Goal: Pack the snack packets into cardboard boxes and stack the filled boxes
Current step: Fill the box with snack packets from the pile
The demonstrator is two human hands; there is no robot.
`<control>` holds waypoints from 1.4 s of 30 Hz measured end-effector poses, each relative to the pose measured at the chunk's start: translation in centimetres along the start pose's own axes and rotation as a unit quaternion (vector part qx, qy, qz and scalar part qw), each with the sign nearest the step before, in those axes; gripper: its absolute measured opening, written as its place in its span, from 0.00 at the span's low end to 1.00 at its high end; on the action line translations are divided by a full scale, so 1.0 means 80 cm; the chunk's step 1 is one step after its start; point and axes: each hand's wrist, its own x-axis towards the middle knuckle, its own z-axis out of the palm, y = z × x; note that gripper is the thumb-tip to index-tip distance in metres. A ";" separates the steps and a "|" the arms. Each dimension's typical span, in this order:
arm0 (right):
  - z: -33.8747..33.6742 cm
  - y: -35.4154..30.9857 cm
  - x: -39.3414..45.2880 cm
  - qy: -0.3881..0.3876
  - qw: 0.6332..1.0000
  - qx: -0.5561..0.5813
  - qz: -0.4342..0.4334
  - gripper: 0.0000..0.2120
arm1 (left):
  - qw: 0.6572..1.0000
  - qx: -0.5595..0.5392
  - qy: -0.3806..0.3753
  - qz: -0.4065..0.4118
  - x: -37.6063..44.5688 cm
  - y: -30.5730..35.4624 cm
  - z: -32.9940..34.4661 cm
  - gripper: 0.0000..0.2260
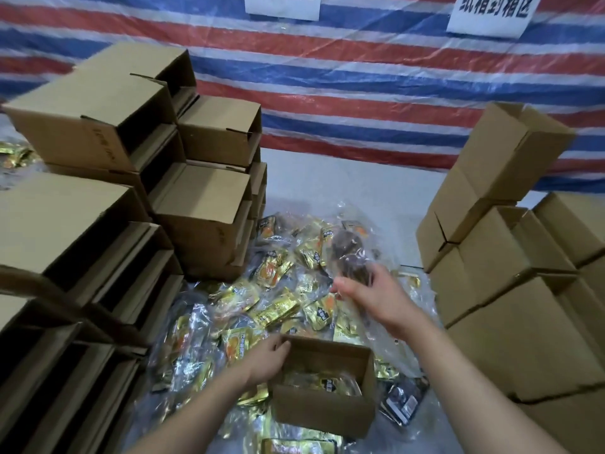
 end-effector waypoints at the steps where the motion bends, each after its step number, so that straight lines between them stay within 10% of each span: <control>1: 0.007 0.006 -0.001 -0.023 0.999 -0.036 0.000 0.31 | 1.000 -0.014 0.009 0.004 0.001 -0.002 0.003 0.14; 8: 0.056 0.064 -0.010 -0.253 0.927 -0.269 0.063 0.11 | 0.996 -0.069 0.055 0.034 -0.008 -0.008 0.021 0.20; 21: 0.127 0.161 0.016 -0.350 0.801 -0.465 0.138 0.18 | 0.986 -0.130 0.095 0.036 -0.001 -0.030 0.036 0.14; 30: 0.085 0.119 0.011 -0.320 0.880 -0.303 0.175 0.29 | 0.987 -0.086 0.128 0.044 0.000 -0.039 0.038 0.14; 33: 0.075 0.114 0.002 -0.336 0.843 -0.389 0.156 0.17 | 0.988 -0.078 0.122 0.045 0.000 -0.037 0.040 0.14; 36: 0.091 0.127 -0.005 -0.398 0.788 -0.377 0.279 0.28 | 0.990 -0.056 0.124 0.048 0.000 -0.035 0.043 0.13; 42: 0.112 0.143 -0.010 -0.397 0.799 -0.314 0.326 0.32 | 0.989 -0.032 0.127 0.064 -0.002 -0.034 0.045 0.13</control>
